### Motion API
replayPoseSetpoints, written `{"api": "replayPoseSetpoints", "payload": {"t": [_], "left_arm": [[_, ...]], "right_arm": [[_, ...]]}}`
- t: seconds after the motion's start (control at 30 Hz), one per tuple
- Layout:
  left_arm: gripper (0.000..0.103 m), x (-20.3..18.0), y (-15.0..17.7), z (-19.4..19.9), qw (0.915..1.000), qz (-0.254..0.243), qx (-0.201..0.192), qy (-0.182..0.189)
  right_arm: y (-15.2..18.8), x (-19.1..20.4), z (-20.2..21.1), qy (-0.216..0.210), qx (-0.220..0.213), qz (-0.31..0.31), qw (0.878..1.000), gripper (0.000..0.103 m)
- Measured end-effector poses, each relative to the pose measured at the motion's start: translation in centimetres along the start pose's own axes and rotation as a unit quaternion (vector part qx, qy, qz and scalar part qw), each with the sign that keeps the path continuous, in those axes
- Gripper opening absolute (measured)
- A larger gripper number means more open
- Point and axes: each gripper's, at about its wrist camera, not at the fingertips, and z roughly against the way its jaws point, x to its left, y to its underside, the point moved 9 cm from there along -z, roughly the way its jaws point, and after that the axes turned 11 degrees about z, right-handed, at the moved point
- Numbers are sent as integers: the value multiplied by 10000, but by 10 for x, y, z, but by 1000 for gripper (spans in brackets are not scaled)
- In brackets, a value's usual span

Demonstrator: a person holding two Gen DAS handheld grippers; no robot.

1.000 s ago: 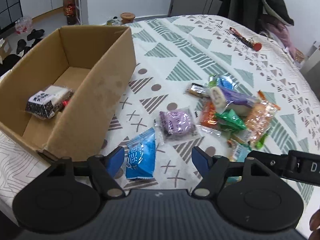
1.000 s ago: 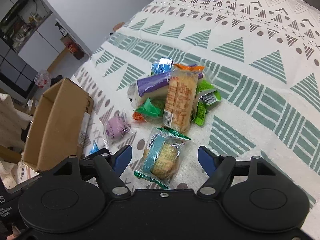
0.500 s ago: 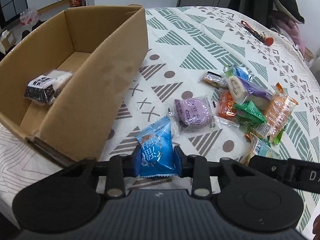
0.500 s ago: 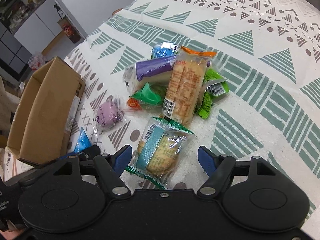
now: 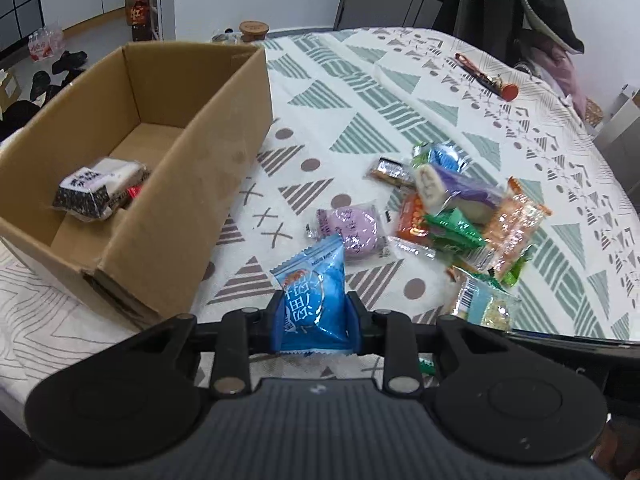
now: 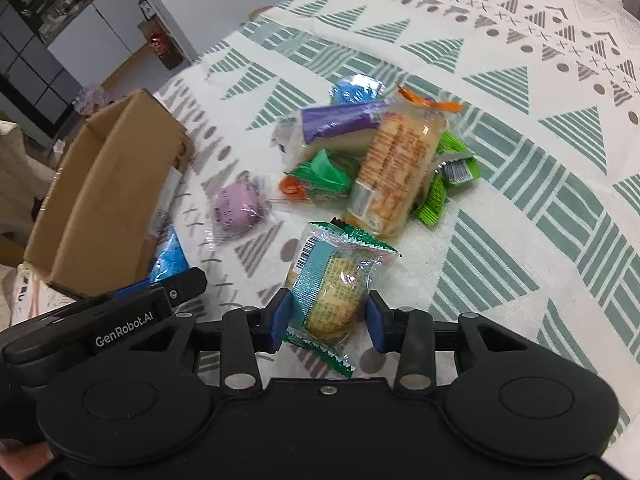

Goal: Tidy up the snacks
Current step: 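Carry the blue packet with the left gripper while the right carries the biscuit to the box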

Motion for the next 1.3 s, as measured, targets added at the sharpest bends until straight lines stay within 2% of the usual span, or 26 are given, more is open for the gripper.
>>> {"api": "replayPoseSetpoints", "payload": {"t": [0.33,0.8,1.3], "left_arm": [[30,0,-16,33,9996,29,-267,88],[30,10,-47,81,9973,101,-712,170],[30,50,-79,117,9926,461,-1120,101]], "right_arm": [[-17,10,32,-295,-710,-86,9970,39],[-49,50,69,-645,-1738,217,9824,37],[-62,98,87,-946,-2192,803,9678,34]]}}
